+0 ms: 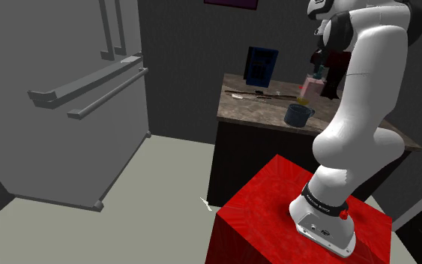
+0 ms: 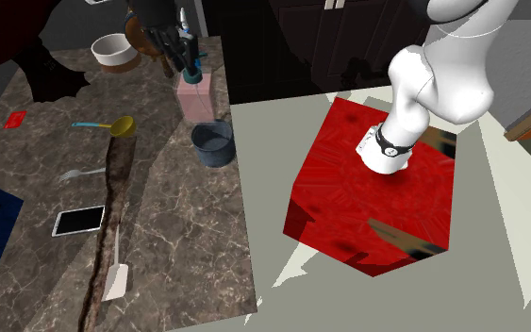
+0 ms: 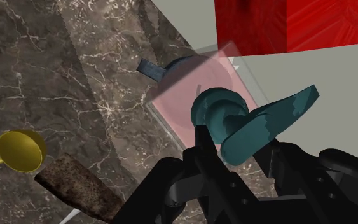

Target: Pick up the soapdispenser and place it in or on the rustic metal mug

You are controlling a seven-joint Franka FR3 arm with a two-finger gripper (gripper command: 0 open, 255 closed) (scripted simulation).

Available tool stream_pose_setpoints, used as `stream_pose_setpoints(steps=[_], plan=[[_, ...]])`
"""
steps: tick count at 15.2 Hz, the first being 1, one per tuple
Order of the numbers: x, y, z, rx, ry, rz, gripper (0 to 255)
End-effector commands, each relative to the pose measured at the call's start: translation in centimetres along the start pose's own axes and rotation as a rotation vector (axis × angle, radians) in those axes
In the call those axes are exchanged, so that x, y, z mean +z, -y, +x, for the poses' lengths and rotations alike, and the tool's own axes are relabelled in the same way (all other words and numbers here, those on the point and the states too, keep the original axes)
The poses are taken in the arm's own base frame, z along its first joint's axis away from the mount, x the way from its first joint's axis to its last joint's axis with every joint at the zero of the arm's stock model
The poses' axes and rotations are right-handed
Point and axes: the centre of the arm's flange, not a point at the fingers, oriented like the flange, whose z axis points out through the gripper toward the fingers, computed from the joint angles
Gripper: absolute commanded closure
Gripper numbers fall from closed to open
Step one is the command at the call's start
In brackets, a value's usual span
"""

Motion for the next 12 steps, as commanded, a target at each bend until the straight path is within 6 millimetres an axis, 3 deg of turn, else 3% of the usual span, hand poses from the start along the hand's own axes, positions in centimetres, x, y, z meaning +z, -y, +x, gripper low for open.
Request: stream_pose_setpoints(steps=[1,10,12], plan=[[1.0,0.0,0.1,0.0,0.0,-0.001,255],[5.6,-0.4,0.7,0.0,0.0,-0.001,255],[5.6,-0.4,0.7,0.0,0.0,-0.001,255]])
